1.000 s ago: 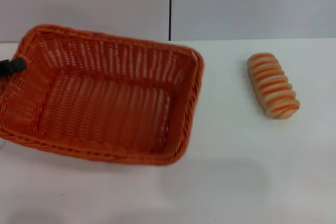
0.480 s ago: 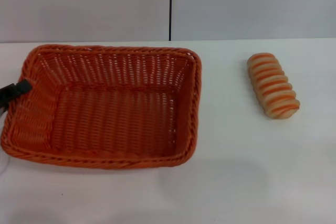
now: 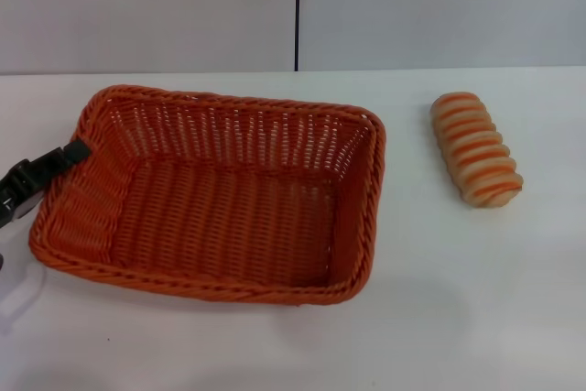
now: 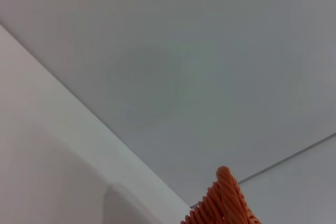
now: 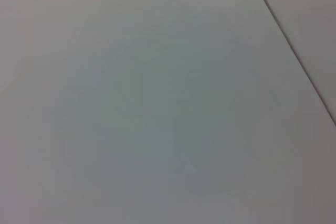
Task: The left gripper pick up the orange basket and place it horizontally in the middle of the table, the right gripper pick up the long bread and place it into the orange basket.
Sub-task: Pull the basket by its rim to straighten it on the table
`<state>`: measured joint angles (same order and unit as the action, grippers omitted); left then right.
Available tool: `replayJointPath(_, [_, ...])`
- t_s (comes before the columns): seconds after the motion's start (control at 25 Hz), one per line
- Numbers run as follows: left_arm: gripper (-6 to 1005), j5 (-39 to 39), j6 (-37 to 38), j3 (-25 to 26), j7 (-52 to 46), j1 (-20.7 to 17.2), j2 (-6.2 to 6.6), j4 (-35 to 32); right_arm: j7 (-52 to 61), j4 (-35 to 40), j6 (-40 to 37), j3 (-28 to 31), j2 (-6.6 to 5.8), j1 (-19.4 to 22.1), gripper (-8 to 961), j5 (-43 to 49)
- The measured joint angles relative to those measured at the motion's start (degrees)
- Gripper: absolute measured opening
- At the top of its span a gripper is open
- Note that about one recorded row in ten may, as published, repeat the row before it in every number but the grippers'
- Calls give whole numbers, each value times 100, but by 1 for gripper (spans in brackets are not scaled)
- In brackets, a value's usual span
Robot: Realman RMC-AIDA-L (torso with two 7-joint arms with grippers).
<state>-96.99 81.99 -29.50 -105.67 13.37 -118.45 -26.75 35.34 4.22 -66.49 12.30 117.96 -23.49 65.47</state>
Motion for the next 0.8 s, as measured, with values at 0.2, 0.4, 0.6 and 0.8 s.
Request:
replayJointPath(0.2, [190,-64,-29,-72,-38,67,25,13,138,0,-27,0,22,6,695,-1])
replayJointPath(0.4, [240,-84,6,-82,-33,31,36,-17,214,0,-30,0,15,24,694,-1])
replayJointPath(0.6, [362,-122,141,-85,-77,-26,76,-87,222,0,-32,-12,10,15,692,1])
replayJointPath(0.8, [516,-255,353,-80,-248,-54,213,-250,343,26,-35,-115,-18,-6,690,2])
